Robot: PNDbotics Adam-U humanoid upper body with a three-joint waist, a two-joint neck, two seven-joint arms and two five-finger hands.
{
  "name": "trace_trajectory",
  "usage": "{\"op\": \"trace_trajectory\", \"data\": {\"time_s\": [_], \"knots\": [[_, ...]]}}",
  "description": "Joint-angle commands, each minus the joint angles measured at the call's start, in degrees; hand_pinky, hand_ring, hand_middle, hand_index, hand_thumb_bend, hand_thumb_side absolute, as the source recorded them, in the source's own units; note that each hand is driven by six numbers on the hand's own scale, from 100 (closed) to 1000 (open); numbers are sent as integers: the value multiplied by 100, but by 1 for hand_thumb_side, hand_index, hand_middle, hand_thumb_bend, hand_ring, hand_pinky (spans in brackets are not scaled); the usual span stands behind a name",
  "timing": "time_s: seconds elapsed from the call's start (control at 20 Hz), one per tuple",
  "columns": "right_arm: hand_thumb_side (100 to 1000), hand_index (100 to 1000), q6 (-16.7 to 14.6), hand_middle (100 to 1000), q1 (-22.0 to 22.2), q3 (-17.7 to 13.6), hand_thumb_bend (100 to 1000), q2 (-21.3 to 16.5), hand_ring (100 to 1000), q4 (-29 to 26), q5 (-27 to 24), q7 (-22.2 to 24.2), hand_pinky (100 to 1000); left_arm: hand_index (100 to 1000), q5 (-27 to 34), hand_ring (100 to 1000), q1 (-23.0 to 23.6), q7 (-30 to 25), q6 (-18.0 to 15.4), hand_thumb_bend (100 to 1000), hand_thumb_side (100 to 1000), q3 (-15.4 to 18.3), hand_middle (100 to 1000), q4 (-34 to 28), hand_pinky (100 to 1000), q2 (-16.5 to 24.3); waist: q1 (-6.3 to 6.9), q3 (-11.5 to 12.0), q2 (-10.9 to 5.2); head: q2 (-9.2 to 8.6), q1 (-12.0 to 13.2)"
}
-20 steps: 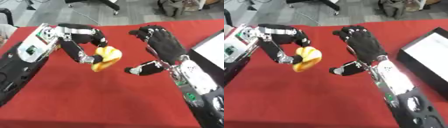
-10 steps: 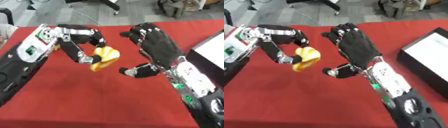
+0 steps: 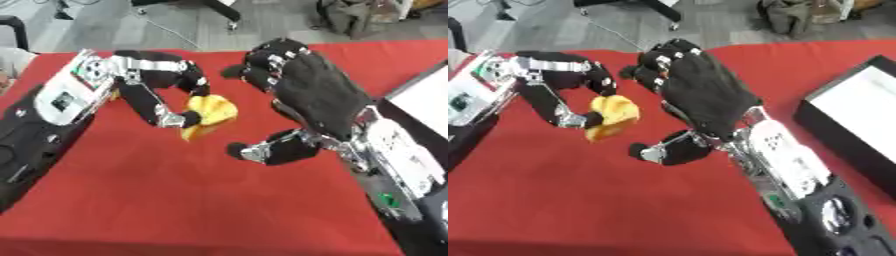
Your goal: Pick up the objects with one hand, pass them to the other hand, and then place them into the box on the other side of the table.
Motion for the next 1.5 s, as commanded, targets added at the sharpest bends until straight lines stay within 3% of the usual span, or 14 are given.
{"op": "trace_trajectory", "data": {"time_s": [0.05, 0.7, 1.05, 1.25, 1.45, 1.5], "knots": [[452, 777, 4, 558, -126, 7, 597, -63, 719, -162, -224, 153, 744, 567, -5, 499, -117, 4, -14, 100, 213, 0, 440, -39, 675, 100, -9, 13, -73, -14, -8], [410, 756, 47, 541, -147, 115, 550, 14, 711, 138, -417, 263, 735, 566, 152, 499, -274, 4, 159, 100, 225, -171, 440, -227, 678, -153, -33, 60, -83, -14, -27], [394, 721, 41, 520, -138, 150, 465, 24, 697, 283, -359, 254, 732, 566, 239, 500, -293, 4, 244, 100, 230, -192, 440, -318, 679, -172, -35, 76, -88, -14, -17], [387, 626, 77, 450, -131, 151, 354, 22, 667, 318, -345, 182, 716, 567, 250, 500, -293, 4, 266, 100, 232, -189, 441, -334, 680, -171, -41, 77, -85, -14, -7], [444, 389, 155, 322, -125, 145, 133, 20, 609, 338, -371, -4, 674, 580, 245, 510, -289, 4, 267, 100, 269, -183, 455, -330, 683, -166, -43, 79, -80, -14, -1], [451, 360, 190, 314, -125, 138, 152, 17, 605, 334, -393, -83, 667, 582, 244, 512, -287, 4, 263, 100, 278, -177, 457, -328, 684, -165, -44, 78, -78, -14, 3]]}}
